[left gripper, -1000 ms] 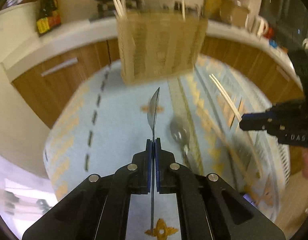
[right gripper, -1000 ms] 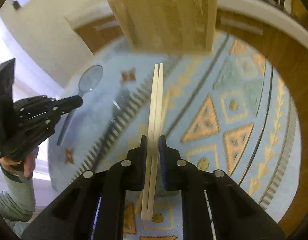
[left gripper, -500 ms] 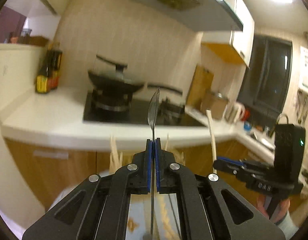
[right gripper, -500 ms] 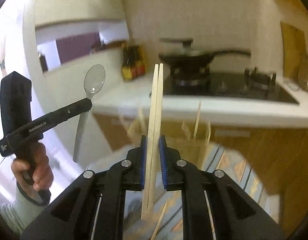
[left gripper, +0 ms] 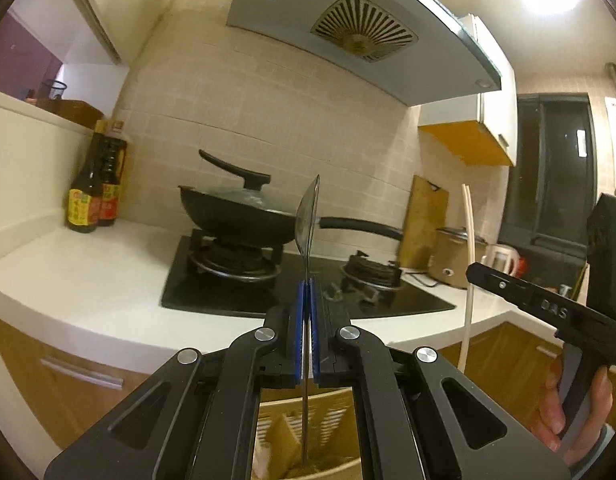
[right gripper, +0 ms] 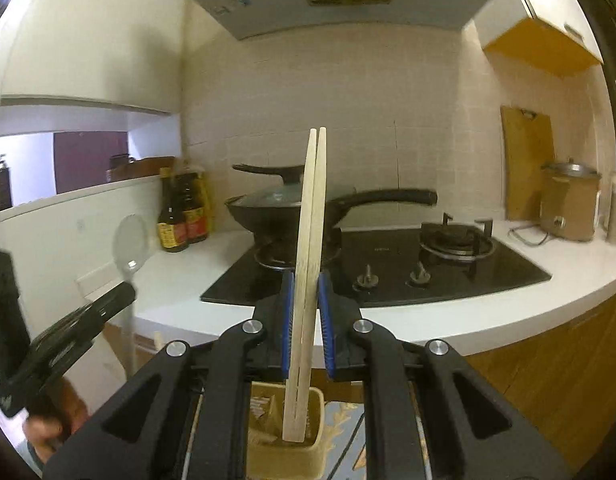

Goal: Organize utensils
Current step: 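Lower the spoon and chopsticks into the beige basket and open both grippers, then move both open grippers back toward the last spoon and chopstick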

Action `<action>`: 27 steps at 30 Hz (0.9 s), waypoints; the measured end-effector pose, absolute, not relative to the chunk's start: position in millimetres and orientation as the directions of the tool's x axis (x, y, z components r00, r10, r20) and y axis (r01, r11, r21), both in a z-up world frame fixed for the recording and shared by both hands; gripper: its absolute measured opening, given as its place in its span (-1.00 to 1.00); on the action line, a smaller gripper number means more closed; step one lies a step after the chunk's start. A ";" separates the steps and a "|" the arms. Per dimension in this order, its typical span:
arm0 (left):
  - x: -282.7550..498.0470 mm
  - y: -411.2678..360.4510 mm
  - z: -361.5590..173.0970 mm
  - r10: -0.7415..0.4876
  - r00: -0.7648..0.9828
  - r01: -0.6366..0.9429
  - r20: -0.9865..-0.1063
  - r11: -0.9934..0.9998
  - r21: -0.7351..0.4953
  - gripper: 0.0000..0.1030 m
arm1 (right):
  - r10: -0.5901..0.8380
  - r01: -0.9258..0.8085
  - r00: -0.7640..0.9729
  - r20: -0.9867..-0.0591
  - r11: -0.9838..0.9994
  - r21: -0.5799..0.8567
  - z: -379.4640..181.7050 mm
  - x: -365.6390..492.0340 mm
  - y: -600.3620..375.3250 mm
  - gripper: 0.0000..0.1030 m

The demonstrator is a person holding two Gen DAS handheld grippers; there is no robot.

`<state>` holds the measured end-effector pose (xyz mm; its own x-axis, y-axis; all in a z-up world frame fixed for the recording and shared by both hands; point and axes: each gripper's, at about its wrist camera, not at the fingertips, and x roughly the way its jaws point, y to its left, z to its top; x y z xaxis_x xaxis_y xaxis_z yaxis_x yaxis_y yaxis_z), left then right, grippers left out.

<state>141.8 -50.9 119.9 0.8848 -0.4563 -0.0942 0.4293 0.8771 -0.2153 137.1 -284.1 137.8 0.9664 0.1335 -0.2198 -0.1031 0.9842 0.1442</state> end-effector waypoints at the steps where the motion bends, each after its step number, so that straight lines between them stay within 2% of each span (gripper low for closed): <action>1: 146.1 -49.6 116.8 -0.447 0.889 0.420 -0.101 0.883 -0.212 -0.98 | 0.141 -0.106 0.963 -0.228 0.982 0.155 131.4 143.6 -285.2 -0.80; 5: 157.3 -46.3 101.8 -0.443 0.889 0.411 -0.117 0.884 -0.223 -0.98 | 0.165 -0.118 0.956 -0.244 0.974 0.195 109.6 161.5 -285.9 -0.80; 13: 161.6 -36.1 83.4 -0.447 0.887 0.411 -0.116 0.878 -0.246 -0.97 | 0.177 -0.135 0.958 -0.224 0.973 0.189 86.8 158.7 -278.7 -0.77; 16: 156.4 -31.2 82.3 -0.457 0.881 0.418 -0.119 0.872 -0.255 -0.83 | 0.184 -0.145 0.958 -0.222 0.973 0.182 84.4 147.5 -281.8 -0.75; 19: 147.9 -25.0 82.4 -0.475 0.870 0.429 -0.131 0.860 -0.275 -0.81 | 0.204 -0.159 0.950 -0.238 0.968 0.196 82.4 134.6 -285.9 -0.74; 22: 137.4 -17.9 83.3 -0.467 0.874 0.416 -0.137 0.864 -0.285 -0.57 | 0.211 -0.159 0.943 -0.258 0.965 0.207 80.9 118.2 -290.2 -0.57; 24: 126.4 -11.1 85.4 -0.460 0.876 0.406 -0.145 0.866 -0.292 -0.42 | 0.210 -0.152 0.940 -0.269 0.963 0.221 80.9 104.9 -293.8 -0.35; 26: 115.2 -4.8 88.6 -0.466 0.873 0.409 -0.147 0.861 -0.303 -0.16 | 0.202 -0.139 0.937 -0.285 0.964 0.226 81.3 86.5 -296.1 -0.13; 27: 106.0 -0.3 91.5 -0.468 0.871 0.409 -0.148 0.859 -0.308 -0.08 | 0.204 -0.140 0.935 -0.291 0.964 0.224 81.8 79.1 -296.0 -0.12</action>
